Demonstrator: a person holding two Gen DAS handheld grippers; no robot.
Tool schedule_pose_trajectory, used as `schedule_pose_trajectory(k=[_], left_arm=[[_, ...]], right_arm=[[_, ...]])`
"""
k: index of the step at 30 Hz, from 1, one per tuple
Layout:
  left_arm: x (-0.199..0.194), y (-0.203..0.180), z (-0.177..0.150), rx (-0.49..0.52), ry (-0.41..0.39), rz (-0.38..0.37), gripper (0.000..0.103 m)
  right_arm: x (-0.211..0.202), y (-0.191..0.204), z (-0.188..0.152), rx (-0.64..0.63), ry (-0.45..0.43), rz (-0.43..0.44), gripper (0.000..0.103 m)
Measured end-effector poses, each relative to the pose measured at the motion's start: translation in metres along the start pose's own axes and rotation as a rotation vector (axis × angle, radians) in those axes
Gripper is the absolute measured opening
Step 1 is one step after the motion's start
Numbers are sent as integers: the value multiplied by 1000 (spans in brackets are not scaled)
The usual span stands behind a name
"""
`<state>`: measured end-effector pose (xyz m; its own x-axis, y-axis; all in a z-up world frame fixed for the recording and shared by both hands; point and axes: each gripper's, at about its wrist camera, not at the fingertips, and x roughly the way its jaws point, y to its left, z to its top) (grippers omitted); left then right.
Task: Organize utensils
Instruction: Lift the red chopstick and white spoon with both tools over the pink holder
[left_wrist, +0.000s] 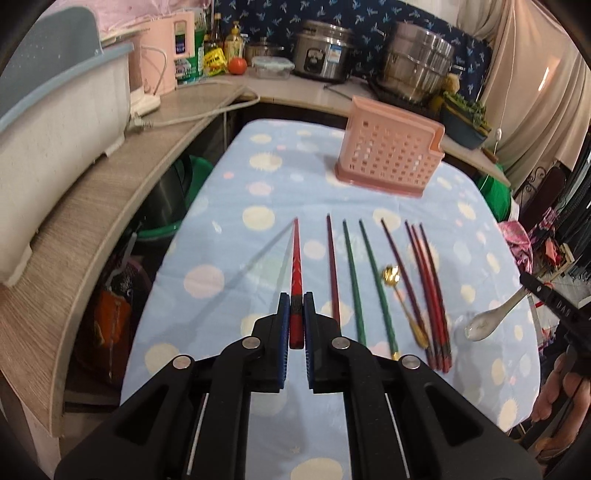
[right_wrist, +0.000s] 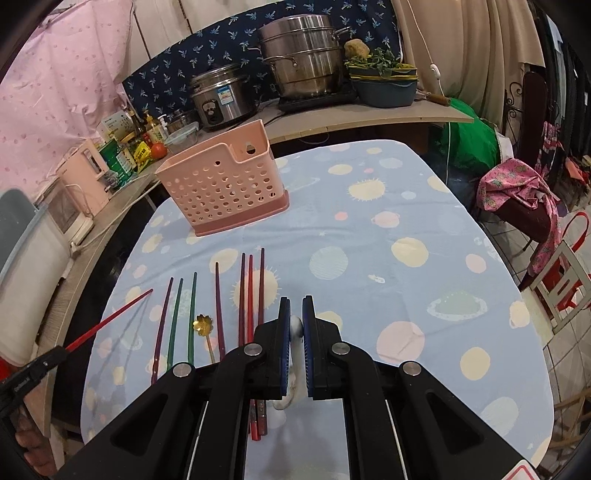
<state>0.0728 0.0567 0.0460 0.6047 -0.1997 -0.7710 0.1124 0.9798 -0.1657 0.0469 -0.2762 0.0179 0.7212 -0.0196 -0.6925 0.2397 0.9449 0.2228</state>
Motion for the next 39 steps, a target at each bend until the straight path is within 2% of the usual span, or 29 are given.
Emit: schedule_pose_trajectory(k=[8, 14, 19, 29, 34, 39], left_arm=[[-17, -1, 46, -6, -73, -30, 7], [-29, -12, 97, 14, -140, -62, 7], [-40, -34, 146, 47, -214, -83, 7], [-65, -78, 249, 67, -409, -127, 7], [-44, -98, 286, 90, -462, -117, 7], [4, -101, 302, 77, -424, -106, 7]], right_arm=[[-2, 7, 19, -15, -22, 5, 6], [2, 9, 46, -10, -35, 47, 6], [6, 16, 86, -21, -84, 63, 6], [31, 37, 191, -25, -187, 97, 6], [59, 46, 228, -17, -194, 104, 6], [94, 54, 247, -24, -167, 91, 6]])
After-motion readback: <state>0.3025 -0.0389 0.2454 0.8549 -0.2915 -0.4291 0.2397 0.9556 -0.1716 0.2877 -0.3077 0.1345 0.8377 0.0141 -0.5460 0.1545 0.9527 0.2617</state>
